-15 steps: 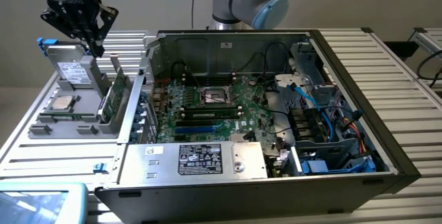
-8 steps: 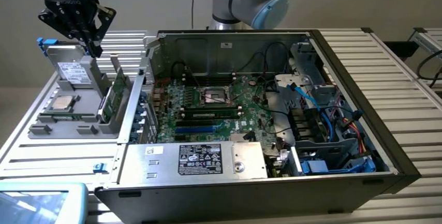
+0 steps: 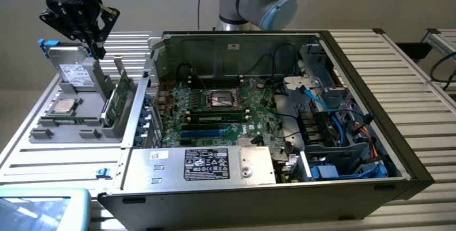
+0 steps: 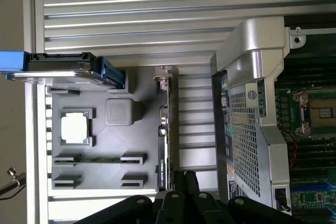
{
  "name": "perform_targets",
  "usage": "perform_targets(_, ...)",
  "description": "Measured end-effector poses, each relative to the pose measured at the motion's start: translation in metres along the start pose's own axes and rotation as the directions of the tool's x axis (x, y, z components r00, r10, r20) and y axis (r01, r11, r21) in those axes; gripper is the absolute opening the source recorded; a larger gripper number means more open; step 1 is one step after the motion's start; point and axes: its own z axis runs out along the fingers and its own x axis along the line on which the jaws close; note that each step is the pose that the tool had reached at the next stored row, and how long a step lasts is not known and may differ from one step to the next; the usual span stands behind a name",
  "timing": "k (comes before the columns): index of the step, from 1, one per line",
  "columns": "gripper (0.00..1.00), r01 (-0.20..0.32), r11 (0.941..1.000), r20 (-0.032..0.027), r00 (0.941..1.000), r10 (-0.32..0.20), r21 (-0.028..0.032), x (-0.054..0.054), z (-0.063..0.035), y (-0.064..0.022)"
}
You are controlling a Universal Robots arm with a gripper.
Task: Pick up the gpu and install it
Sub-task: 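Pick up the gpu and move the gpu toward the slot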
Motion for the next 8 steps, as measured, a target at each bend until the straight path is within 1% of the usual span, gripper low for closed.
perform_targets(3,0.14,0.0,1.0,0.0,1.0,0.0,0.0,0.0,0.0,0.0)
perform_targets(5,0.26,0.0,1.0,0.0,1.0,0.0,0.0,0.0,0.0,0.0)
perform_targets(6,0.26,0.0,1.0,0.0,1.0,0.0,0.0,0.0,0.0,0.0)
perform_targets(8,0.38,0.0,1.0,0.0,1.0,0.0,0.0,0.0,0.0,0.0)
